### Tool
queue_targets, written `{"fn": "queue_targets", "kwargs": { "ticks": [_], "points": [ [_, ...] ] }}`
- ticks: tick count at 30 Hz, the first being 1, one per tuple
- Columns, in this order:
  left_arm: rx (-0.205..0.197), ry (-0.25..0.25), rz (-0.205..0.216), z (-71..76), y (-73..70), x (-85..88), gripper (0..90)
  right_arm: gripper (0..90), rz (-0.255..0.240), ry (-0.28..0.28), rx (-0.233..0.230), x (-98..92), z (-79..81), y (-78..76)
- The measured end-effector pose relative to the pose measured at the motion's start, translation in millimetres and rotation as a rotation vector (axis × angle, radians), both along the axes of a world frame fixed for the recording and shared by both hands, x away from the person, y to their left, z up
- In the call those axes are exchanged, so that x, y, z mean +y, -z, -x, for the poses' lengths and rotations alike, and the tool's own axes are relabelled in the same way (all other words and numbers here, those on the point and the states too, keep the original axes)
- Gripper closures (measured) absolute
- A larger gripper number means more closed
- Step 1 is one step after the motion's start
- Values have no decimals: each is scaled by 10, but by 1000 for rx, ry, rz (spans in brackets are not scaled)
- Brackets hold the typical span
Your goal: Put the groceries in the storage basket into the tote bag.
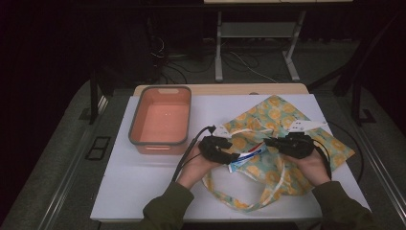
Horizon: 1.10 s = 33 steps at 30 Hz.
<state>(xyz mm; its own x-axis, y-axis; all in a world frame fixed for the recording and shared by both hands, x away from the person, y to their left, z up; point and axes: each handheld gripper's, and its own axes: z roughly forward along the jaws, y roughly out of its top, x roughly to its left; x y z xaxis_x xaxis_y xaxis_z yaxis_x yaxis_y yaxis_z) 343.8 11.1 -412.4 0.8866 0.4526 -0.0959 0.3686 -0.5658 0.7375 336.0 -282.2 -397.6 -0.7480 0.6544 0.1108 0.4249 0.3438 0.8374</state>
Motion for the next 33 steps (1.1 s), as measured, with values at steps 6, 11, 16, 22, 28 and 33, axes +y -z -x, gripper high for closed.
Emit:
{"fn": "queue_targets", "kwargs": {
  "ticks": [6, 11, 16, 22, 28, 33],
  "points": [
    [58, 25, -9, 59, 166, 66, 471, 892, 7, 0, -2, 5, 7, 3],
    [55, 42, -24, 90, 211, -23, 588, 892, 7, 1, -1, 4, 13, 7],
    [83, 39, -16, 85, 215, -41, 749, 892, 11, 0, -2, 9, 18, 6],
    [59, 56, -42, 96, 173, -113, 892, 892, 11, -1, -5, 17, 19, 6],
    [32, 40, -54, 27, 136, -256, 895, 892, 11, -4, -3, 21, 18, 8],
    [9, 15, -53, -104, 122, -431, 895, 892, 9, -2, -4, 17, 17, 6]
  ]
}}
